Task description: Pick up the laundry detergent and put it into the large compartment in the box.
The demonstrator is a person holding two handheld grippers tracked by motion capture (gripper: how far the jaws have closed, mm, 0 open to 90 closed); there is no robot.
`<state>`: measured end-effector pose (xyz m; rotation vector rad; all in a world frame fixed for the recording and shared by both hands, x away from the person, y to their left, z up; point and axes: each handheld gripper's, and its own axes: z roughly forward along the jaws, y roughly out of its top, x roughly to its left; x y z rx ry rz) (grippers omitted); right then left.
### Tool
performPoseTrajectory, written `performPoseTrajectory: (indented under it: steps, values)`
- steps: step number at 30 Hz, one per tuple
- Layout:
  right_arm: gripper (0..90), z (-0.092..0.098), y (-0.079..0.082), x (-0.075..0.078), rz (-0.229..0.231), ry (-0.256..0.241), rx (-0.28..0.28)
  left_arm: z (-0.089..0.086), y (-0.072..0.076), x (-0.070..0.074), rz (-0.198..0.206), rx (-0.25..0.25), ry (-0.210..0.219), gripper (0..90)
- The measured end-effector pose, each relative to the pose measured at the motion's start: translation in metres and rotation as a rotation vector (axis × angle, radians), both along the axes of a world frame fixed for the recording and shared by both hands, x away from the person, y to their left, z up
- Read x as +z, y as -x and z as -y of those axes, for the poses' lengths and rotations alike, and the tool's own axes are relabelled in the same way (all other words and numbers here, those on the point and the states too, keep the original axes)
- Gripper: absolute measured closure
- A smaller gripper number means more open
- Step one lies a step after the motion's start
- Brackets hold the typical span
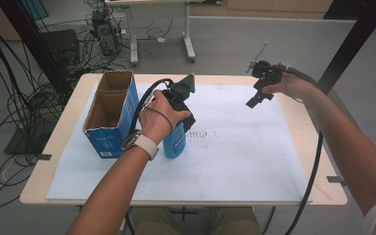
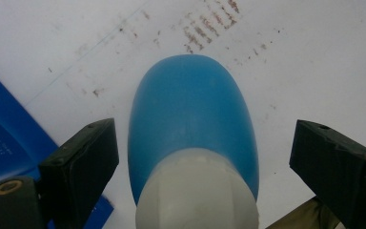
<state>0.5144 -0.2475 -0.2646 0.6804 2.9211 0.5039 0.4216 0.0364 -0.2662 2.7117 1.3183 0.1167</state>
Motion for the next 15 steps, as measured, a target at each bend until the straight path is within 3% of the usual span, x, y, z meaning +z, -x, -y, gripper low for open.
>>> performPoseTrajectory:
  steps: [15]
  values:
    - [6.6, 0.0013, 0.0007, 0.001, 0.003, -0.003, -0.001, 0.001, 0.0003, -0.0006, -0.004, -0.006, -0.006, 10.2]
